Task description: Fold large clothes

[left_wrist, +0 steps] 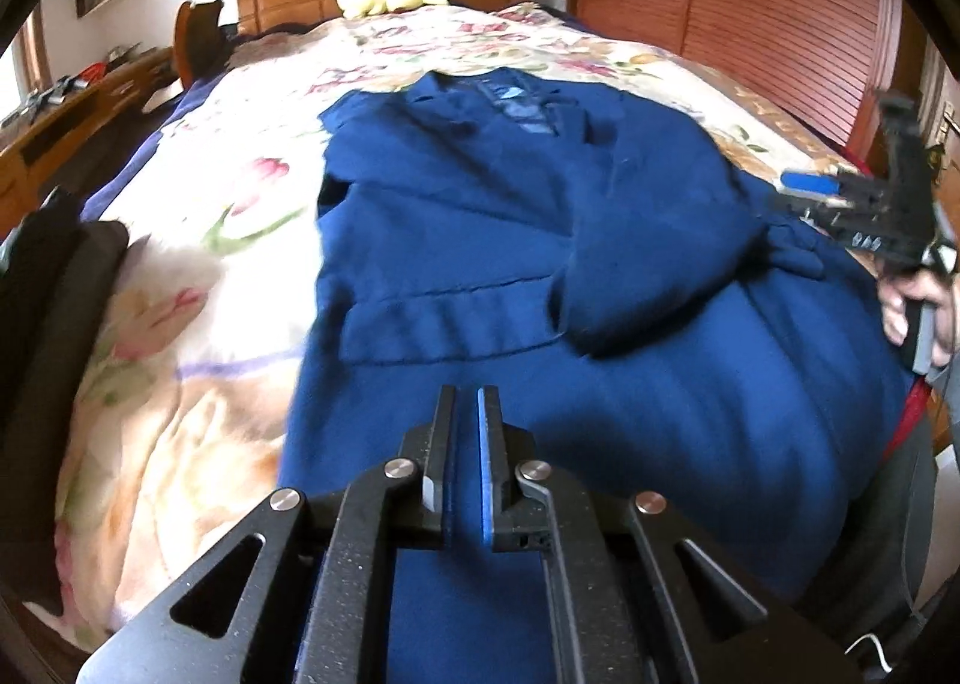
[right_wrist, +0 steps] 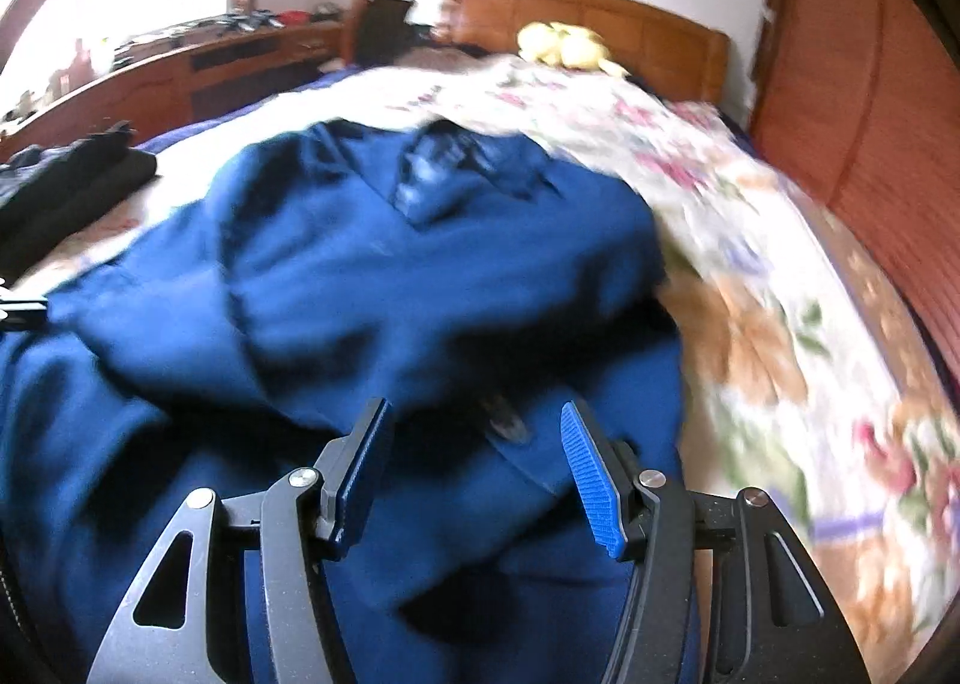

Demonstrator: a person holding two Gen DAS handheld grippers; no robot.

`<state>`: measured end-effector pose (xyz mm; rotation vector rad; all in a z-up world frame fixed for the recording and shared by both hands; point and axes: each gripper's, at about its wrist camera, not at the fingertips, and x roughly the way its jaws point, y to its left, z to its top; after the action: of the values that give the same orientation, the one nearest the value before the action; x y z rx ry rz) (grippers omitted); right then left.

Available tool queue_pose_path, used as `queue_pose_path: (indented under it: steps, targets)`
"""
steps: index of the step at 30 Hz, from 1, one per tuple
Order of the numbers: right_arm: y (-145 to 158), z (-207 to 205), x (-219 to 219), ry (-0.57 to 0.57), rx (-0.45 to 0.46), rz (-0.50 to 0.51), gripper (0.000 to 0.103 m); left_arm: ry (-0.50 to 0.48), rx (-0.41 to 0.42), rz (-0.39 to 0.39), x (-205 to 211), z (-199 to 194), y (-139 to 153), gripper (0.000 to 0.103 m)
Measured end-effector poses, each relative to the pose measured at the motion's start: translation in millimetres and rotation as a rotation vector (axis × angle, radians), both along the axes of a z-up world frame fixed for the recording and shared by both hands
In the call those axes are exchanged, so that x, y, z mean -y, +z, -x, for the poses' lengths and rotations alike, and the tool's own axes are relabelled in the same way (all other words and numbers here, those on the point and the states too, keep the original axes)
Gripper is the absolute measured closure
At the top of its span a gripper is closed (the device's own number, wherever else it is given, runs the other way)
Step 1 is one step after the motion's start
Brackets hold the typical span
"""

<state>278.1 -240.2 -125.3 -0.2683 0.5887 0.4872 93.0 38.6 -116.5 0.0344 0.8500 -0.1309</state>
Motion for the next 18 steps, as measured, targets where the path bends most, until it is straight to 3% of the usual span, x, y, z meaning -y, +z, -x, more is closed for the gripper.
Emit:
queue_pose_path:
  steps: [5,9,18]
  targets:
    - [21.3,-4.1,-50.9,0.135,-0.051,-0.055,0.043,0.052,0.000,0.008,-19.7,6.2,-3.1,0.097]
    - [13.4,-19.5,-98.9,0.222,-0.126,-0.038,0.043,0.081,-0.008,0.021,-33.4,10.9,-6.9,0.097]
    - [-11.1,-72.7,-142.7,0.252,-0.321,-0.012,0.043,0.103,0.010,0.062,-45.9,19.9,-4.0,0.097]
